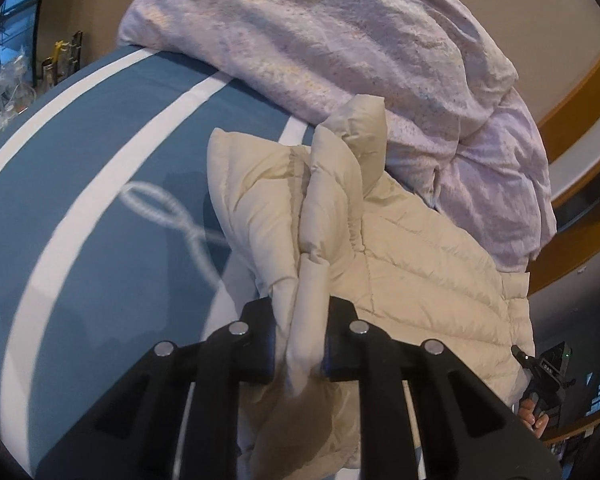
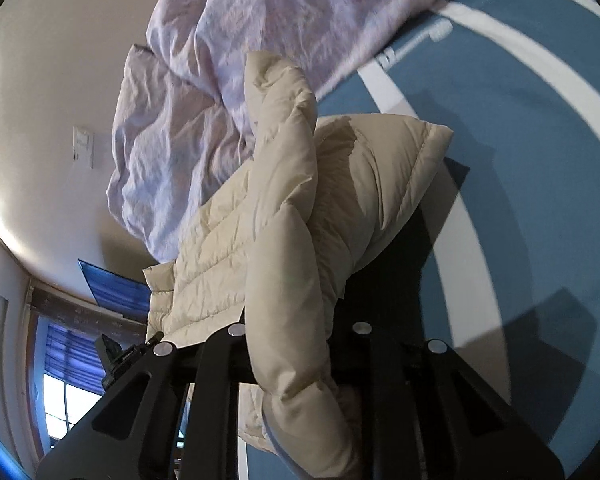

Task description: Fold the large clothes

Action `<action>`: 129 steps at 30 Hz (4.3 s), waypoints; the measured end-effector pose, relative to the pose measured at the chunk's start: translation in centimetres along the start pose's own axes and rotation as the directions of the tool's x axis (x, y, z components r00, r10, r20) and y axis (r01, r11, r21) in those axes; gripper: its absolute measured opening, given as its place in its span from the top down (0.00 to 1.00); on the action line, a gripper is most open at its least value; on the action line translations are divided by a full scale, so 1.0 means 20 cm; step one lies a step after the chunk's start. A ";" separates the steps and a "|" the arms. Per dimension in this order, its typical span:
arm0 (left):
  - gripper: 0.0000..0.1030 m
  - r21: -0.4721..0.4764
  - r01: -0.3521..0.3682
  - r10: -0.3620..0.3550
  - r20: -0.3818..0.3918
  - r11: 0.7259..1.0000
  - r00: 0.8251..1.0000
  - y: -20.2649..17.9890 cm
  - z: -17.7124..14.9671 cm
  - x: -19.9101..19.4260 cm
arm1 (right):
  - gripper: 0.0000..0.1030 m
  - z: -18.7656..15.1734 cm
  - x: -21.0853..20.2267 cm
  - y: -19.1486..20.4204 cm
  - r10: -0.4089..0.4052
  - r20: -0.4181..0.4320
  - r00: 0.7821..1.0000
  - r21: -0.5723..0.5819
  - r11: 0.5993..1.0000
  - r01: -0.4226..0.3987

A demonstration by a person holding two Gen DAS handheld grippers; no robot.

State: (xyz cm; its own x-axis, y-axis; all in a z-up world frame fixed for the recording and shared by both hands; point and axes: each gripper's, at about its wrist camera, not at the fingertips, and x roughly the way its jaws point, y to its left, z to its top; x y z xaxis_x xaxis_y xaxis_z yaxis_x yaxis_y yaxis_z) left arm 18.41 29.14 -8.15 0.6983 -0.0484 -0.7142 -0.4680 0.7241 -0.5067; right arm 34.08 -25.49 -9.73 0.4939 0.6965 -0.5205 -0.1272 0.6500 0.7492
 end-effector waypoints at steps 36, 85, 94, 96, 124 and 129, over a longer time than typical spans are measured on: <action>0.25 -0.093 -0.026 0.021 -0.046 0.995 0.999 0.18 -0.28 -0.08 | 0.34 -0.62 0.25 0.67 -0.351 0.239 0.905 -0.519 0.742 0.425; 0.84 -0.018 0.315 -0.312 0.104 0.949 0.944 -0.37 -0.19 -0.33 | 0.34 -0.77 0.60 0.62 -0.486 0.246 0.838 -0.572 0.625 0.531; 0.84 0.069 0.462 -0.463 0.008 0.884 0.886 -0.84 -0.29 -0.26 | 0.34 -0.75 0.61 0.61 -0.485 0.241 0.840 -0.561 0.637 0.529; 0.84 0.073 0.486 -0.486 -0.024 0.871 0.874 -0.94 -0.32 -0.21 | 0.34 -0.75 0.60 0.61 -0.484 0.239 0.842 -0.558 0.642 0.527; 0.83 0.012 0.492 -0.479 -0.207 0.870 0.853 -1.27 -0.46 0.37 | 0.34 -0.65 0.48 0.50 -0.367 0.195 0.909 -0.522 0.746 0.413; 0.83 0.002 0.476 -0.462 -0.239 0.879 0.854 -1.29 -0.47 0.43 | 0.36 -0.66 0.44 0.48 -0.362 0.198 0.911 -0.528 0.744 0.410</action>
State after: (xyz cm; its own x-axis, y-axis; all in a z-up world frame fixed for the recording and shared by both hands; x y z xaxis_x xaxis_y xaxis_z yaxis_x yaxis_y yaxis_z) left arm 31.42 3.50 -5.80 0.6829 -0.5407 -0.4912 -0.0775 0.6150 -0.7847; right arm 25.78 -9.04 -12.50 0.6664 0.3392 -0.6639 -0.3459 0.9295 0.1278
